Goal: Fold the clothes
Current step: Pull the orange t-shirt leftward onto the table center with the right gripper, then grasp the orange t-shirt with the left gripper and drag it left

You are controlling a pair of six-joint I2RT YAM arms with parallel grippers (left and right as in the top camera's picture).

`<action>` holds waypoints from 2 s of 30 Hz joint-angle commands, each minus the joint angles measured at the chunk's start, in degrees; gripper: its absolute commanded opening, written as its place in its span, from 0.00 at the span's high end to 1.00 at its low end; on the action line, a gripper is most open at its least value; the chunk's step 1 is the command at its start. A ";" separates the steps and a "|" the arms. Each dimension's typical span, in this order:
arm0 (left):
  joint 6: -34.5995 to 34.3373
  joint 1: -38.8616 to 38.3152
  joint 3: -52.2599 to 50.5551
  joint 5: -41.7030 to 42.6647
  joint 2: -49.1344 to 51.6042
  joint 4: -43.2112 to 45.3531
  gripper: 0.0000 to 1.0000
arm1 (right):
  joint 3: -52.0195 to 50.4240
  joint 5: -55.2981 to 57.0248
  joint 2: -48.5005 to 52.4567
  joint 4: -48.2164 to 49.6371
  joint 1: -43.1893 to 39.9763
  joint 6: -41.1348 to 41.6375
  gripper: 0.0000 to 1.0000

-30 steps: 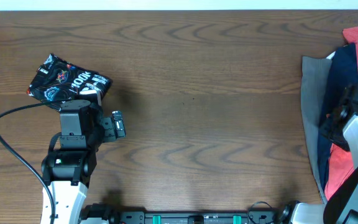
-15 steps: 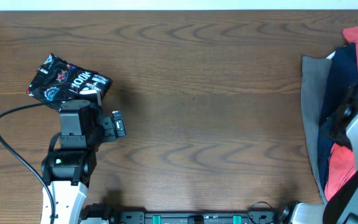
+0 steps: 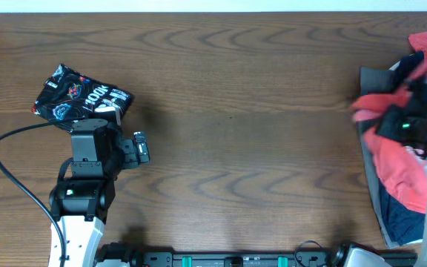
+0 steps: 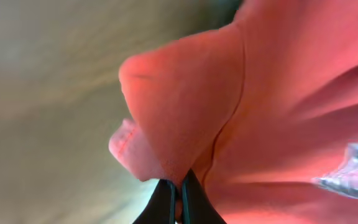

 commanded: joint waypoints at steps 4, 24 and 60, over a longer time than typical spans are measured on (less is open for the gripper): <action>-0.52 0.24 1.40 -0.28 -0.04 0.04 0.02 | -6.58 -14.25 0.44 5.68 13.57 -4.70 0.99; -0.52 0.24 1.38 -0.28 -0.04 1.60 0.02 | -18.34 -5.14 15.56 62.14 52.48 7.45 0.99; -23.96 -16.92 0.70 28.96 37.53 32.30 0.02 | -18.32 17.31 -1.79 17.18 14.51 16.92 0.01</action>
